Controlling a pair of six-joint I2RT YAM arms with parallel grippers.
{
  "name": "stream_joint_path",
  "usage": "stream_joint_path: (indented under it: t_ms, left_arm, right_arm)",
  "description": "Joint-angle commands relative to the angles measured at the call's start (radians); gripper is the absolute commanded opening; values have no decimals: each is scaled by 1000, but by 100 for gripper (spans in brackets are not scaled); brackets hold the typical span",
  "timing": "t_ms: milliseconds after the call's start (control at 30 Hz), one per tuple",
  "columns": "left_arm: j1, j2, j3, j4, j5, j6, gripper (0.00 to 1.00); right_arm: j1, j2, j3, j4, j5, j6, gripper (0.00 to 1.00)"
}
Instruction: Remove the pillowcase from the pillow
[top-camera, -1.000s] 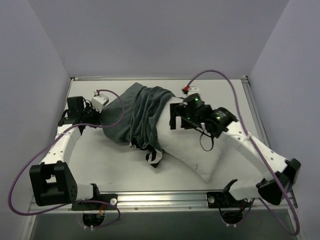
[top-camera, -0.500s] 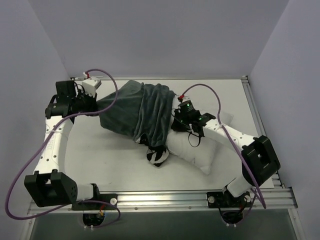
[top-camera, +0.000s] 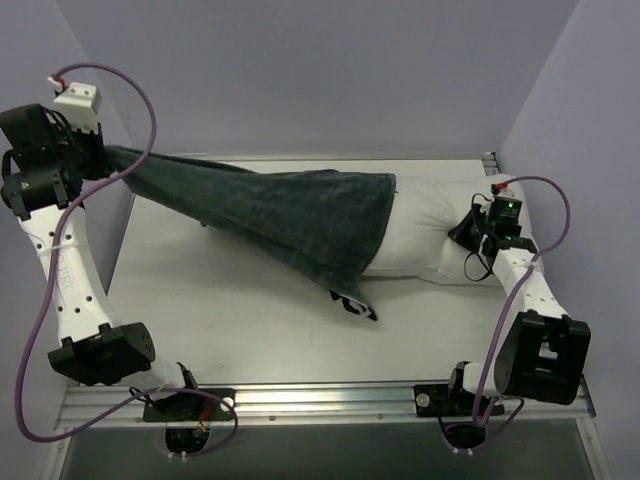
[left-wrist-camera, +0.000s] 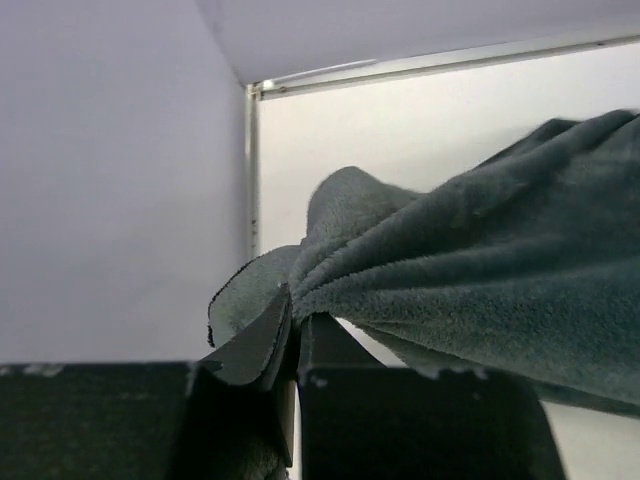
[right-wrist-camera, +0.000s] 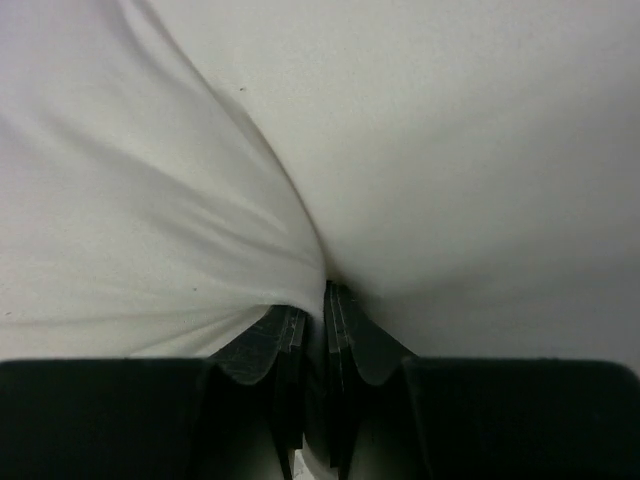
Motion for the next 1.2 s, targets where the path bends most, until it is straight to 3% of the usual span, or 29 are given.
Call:
stream_joint_path:
  t_ms: [0,233,333,467,567,667,700,800,967,1000,1033,1067,1100,1133,1167]
  left_arm:
    - [49,64,255,58,-147,2,2]
    - [60,291,782,-67,-276,-25,2]
    - [60,298,793,-48,-330,-22,2]
    - [63,243,683,21,-327,-41,2]
    - [41,172,518,62,-165,-53,2]
    - [-109,112,354,99,-170,17,2]
    - [-193,102,238,108,-177,24,2]
    - [-297,89,56,166,-172,-18,2]
    - [-342,200,-101,231,-247,-30,3]
    - [-341,223,-118,226,-255,-25,7]
    - [-339,259,-145,205,-267,-18,17]
    - [-339,275,-156,193,-270,-13,53]
    - [-339,296,-165,181,-273,-18,75]
    - [-339,299,-179,167,-285,-30,98]
    - [-339,301,-181,159,-313,-60,94]
  right_arm:
    - [-102,10,-42,-186,158,-86,0]
    - [-224,35,-48,-160,134,-67,0]
    - [-241,21,-48,-154,120,-51,0]
    - [-246,7,-45,-154,106,-34,0]
    - [-205,-8,-52,-141,66,4,0]
    - [-101,-39,-69,-108,63,96,0]
    - [-79,-49,-78,-86,59,129,0]
    - [-30,-89,-114,7,54,278,0]
    - [47,-111,-83,64,169,372,0]
    - [56,-102,-74,66,163,354,8]
    - [58,-88,-60,35,152,342,24]
    - [62,-61,-21,17,122,293,39]
    - [67,-47,4,-26,124,270,63]
    - [84,-40,29,-96,132,242,70]
    - [91,-42,71,-124,147,213,81]
